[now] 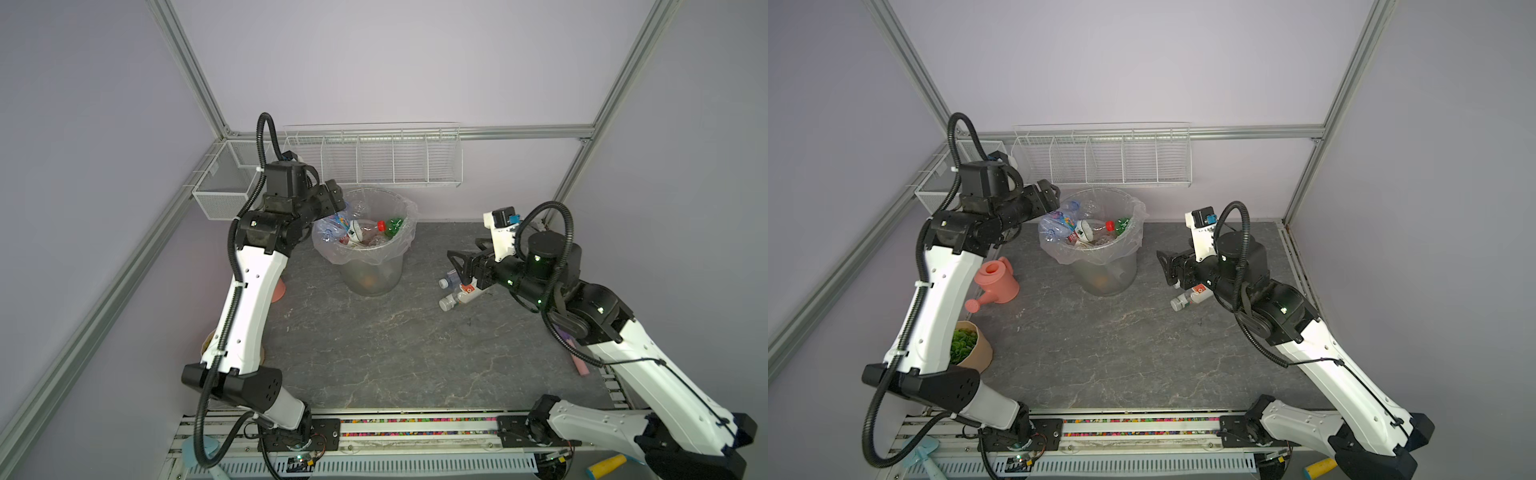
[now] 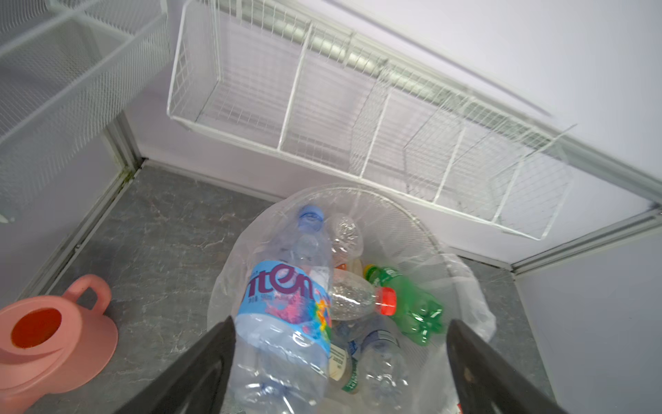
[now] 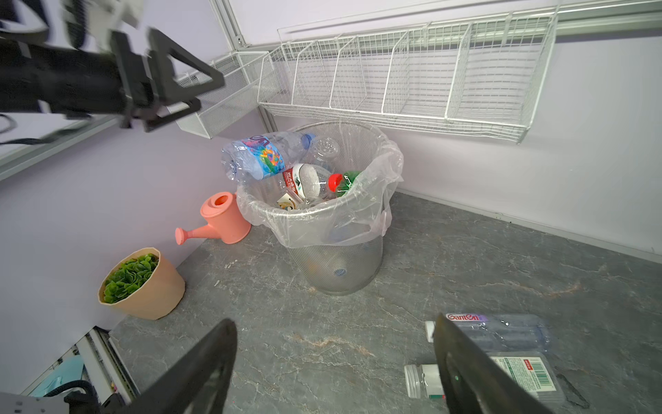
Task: Throw the plastic bottles in the bin
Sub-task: 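Withdraw the right gripper while the left gripper reaches toward the remaining bottles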
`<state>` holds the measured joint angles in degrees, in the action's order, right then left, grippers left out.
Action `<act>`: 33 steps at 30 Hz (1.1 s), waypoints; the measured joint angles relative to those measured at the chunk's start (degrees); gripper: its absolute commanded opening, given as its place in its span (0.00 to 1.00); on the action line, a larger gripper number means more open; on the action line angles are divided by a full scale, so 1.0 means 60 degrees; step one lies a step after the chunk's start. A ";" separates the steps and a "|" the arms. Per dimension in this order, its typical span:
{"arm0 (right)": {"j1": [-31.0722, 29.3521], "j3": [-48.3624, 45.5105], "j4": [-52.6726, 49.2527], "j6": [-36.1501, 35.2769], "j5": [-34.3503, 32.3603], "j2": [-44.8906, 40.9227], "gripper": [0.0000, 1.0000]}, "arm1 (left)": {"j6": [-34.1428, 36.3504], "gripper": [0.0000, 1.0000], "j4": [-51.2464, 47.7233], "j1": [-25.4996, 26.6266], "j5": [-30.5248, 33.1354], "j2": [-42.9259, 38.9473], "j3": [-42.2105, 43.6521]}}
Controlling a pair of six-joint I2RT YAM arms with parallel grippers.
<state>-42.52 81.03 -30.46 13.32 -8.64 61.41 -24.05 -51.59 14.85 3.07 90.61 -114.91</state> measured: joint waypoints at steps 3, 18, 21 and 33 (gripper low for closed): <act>0.0004 -0.0266 -0.0233 0.0000 -0.0255 -0.0685 0.88 | -0.0171 0.91 -0.0076 -0.0455 -0.0342 0.0273 0.0477; 0.0007 -0.0652 -0.0627 0.0171 -0.0634 -0.1468 0.88 | -0.0164 0.89 -0.0415 0.0860 -0.1402 0.1443 0.0135; 0.0007 -0.0652 -0.0787 0.0208 -0.0667 -0.1574 0.88 | -0.0047 0.89 -0.0805 0.0801 -0.1155 0.1501 -0.0474; 0.0007 -0.0754 -0.1016 0.0208 -0.1107 -0.2204 0.88 | 0.0277 0.90 -0.0943 0.1268 -0.0525 0.0127 -0.2524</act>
<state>-42.48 76.51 -36.56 14.57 -15.29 48.18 -22.39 -57.25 22.46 -0.08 91.37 -130.06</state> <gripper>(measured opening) 0.880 0.902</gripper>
